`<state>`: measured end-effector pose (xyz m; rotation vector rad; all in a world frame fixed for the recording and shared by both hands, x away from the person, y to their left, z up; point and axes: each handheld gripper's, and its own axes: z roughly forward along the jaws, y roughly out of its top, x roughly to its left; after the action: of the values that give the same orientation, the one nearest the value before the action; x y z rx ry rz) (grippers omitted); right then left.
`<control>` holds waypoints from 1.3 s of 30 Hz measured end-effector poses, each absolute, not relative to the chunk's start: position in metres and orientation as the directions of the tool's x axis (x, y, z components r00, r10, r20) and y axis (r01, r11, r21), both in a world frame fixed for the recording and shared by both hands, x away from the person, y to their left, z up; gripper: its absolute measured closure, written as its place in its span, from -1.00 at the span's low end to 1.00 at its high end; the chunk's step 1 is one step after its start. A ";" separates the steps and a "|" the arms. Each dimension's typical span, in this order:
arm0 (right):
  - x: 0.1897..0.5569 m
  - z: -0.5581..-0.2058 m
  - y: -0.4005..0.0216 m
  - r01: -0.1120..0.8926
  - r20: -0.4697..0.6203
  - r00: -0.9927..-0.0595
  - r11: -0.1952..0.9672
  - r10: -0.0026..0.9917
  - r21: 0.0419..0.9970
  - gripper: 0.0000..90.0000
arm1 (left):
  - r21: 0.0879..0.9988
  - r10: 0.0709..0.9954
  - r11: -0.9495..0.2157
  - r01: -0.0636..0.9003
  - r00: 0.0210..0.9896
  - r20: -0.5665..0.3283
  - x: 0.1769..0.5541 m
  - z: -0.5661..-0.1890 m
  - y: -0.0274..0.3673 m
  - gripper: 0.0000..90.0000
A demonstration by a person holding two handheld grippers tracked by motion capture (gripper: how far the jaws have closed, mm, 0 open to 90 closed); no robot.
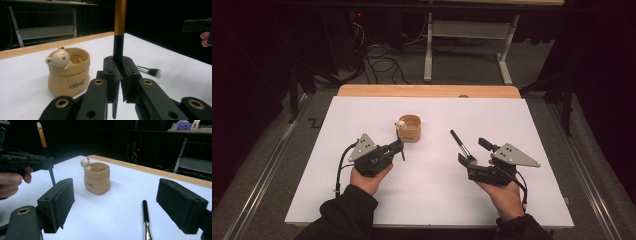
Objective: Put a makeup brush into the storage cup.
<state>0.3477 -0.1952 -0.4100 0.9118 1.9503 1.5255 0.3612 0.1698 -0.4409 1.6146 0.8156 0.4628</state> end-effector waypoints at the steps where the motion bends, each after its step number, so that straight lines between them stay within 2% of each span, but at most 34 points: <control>1: 0.348 -0.410 -0.195 0.201 0.019 -0.652 0.149 0.758 0.968 -0.66 | 0.967 0.728 -0.046 0.251 0.671 -0.139 0.361 -0.441 0.171 0.85; 13: 0.348 -0.421 -0.212 0.223 0.000 -0.630 0.181 0.777 0.958 -0.99 | 0.967 0.757 -0.028 0.252 0.638 -0.144 0.363 -0.440 0.182 0.85; 23: 0.341 -0.426 -0.232 0.228 -0.023 -0.610 0.203 0.792 0.952 -0.99 | 0.973 0.775 -0.016 0.232 0.617 -0.135 0.368 -0.434 0.186 0.85; 28: 0.339 -0.434 -0.245 0.266 -0.003 -0.584 0.195 0.812 0.944 -0.99 | 0.972 0.789 -0.010 0.235 0.599 -0.136 0.372 -0.427 0.185 0.85; 39: 0.340 -0.436 -0.241 0.269 -0.006 -0.594 0.206 0.805 0.941 -0.99 | 0.975 0.798 0.010 0.220 0.586 -0.140 0.378 -0.405 0.179 0.85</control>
<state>0.3400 -0.2407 -0.4360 0.9938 1.9792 1.3865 0.3778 0.1792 -0.4047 1.5338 0.8941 0.5614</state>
